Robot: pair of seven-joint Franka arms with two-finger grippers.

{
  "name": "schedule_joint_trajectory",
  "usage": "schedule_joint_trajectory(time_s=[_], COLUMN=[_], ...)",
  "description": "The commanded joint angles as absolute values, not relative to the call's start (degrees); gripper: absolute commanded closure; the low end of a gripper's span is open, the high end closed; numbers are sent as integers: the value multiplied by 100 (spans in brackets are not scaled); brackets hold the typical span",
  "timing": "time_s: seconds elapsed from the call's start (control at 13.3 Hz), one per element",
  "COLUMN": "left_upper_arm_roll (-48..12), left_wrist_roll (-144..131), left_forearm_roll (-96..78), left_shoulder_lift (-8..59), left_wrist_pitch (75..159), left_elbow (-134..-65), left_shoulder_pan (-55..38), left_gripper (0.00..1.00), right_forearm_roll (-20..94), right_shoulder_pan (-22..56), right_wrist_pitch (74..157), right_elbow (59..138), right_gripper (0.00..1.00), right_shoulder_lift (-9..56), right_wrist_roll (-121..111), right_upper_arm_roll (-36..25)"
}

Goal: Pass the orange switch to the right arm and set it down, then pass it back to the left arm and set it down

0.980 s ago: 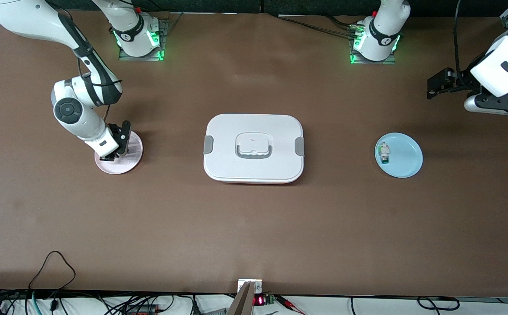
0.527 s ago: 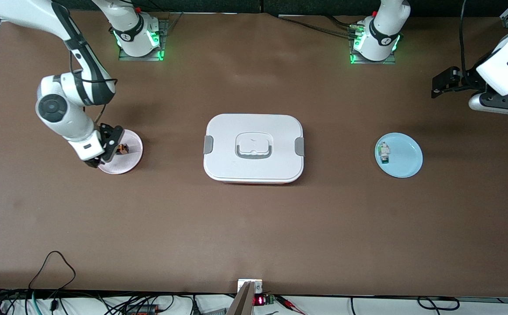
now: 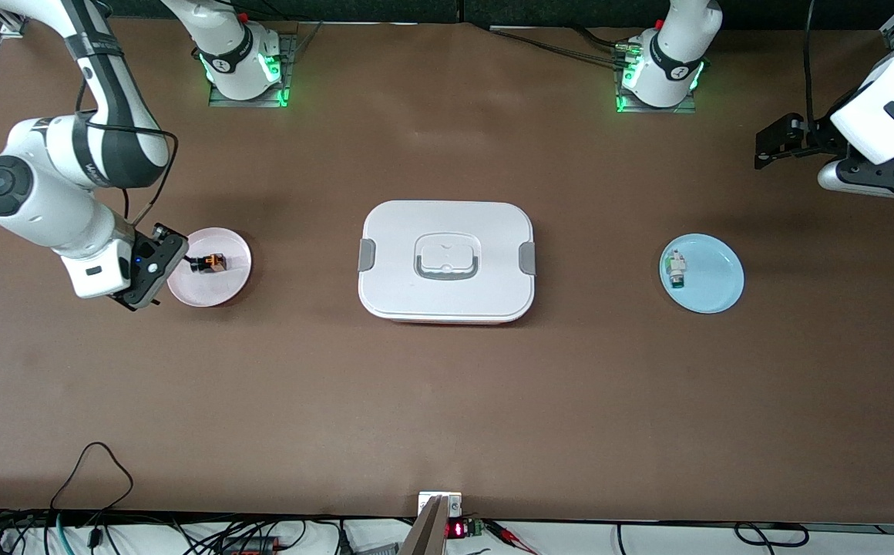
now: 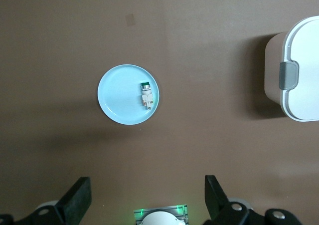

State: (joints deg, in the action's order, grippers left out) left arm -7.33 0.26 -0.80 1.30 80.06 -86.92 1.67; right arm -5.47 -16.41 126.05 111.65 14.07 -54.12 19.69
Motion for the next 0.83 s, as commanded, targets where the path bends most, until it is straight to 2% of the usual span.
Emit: schedule_joint_trajectory(time_s=[0.0, 0.23, 0.45, 0.75], left_upper_arm_roll=[-694, -712, -712, -712], left_wrist_roll=[-131, -123, -106, -62], left_forearm_roll=[-202, -158, -202, -202], left_shoulder_lift=[53, 62, 96, 105], left_wrist_pitch=[8068, 8051, 8051, 8060], left_elbow=[-8780, -8780, -8763, -8745], left_shoulder_pan=[167, 167, 176, 176], left_gripper=[0, 0, 0, 0], right_forearm_roll=[-404, 86, 640, 783], right_shoulder_pan=[-1635, -1573, -1573, -1144], right_wrist_pitch=[11885, 11304, 10804, 9083], right_elbow=[10707, 10197, 10021, 9072], right_gripper=[0, 0, 0, 0], right_shoulder_lift=[1214, 1134, 994, 748], right_wrist_roll=[-4435, -2774, -1655, 4], right_upper_arm_roll=[1995, 2004, 1995, 1969])
